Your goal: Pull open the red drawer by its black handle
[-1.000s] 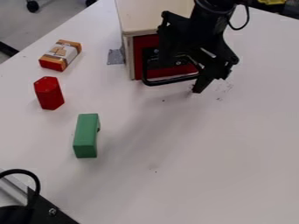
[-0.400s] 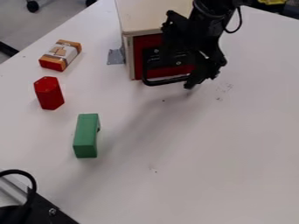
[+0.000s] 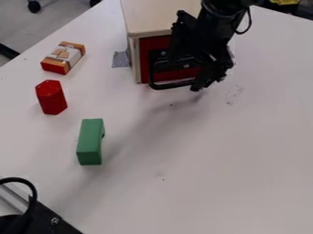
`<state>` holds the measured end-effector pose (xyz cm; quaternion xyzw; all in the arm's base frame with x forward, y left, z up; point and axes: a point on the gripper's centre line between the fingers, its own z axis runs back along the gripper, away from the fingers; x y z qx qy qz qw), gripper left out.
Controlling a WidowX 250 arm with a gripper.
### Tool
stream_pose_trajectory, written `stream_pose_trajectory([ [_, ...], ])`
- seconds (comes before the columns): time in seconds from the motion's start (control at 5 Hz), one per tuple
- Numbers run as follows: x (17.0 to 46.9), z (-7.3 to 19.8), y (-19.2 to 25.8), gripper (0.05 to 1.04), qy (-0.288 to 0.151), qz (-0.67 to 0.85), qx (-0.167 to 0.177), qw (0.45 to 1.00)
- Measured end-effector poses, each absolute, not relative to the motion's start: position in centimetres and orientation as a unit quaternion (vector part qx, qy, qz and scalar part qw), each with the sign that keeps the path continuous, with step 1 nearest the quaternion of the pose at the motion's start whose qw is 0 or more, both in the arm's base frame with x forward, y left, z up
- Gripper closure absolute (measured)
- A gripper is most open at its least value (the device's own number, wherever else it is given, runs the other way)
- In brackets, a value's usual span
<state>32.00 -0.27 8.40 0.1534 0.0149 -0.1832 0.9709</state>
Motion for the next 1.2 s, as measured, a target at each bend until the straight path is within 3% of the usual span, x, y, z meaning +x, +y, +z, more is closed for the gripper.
stream_pose_trajectory([
  [0.6, 32.6, 6.2, 2.1, 0.085, 0.041, -0.227, 0.170, 0.958],
  [1.2, 33.7, 3.8, 1.0, 0.085, 0.050, -0.245, 0.178, 0.952],
])
